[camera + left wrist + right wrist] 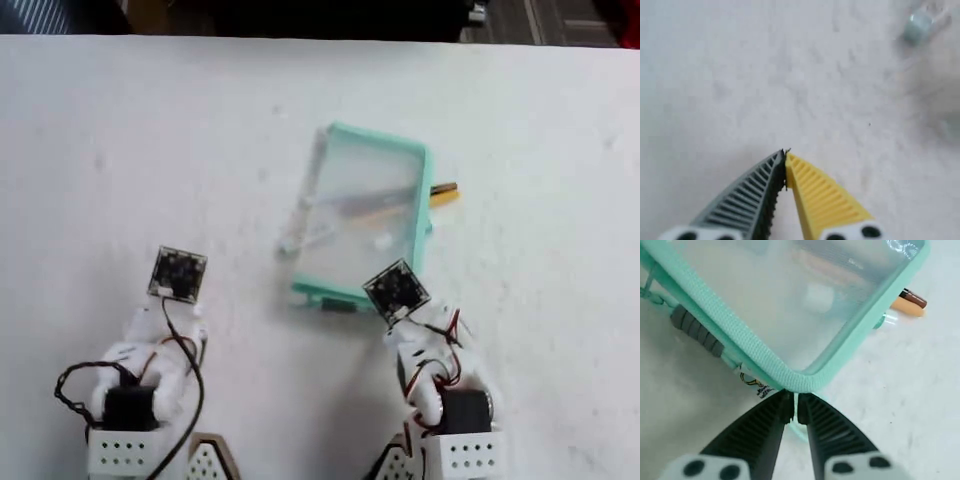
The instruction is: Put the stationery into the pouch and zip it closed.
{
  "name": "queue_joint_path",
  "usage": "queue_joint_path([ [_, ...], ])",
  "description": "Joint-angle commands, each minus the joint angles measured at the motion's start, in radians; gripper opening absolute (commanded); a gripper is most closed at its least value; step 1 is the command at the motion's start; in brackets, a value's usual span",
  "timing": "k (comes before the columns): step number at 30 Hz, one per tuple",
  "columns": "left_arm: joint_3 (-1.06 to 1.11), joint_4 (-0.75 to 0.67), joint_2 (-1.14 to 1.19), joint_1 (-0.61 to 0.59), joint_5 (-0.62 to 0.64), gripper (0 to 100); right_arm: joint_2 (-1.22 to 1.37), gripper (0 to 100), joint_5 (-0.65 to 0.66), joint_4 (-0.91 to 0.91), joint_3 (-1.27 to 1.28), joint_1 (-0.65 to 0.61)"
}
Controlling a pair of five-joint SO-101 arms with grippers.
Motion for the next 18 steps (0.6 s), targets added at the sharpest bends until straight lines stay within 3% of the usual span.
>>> queue_joint_path([
  [1,-0.003,-0.141,-0.012,0.01,0.011,2,-0.01,1.8,0.008,-0.027,0.008,0.002],
  [15,-0.003,-0.166,-0.012,0.008,0.003,2,-0.01,1.8,0.011,-0.022,0.008,0.01],
  [18,-0.003,-0.17,-0.012,0.01,-0.054,2,-0.01,1.8,0.015,-0.021,0.008,0.012],
])
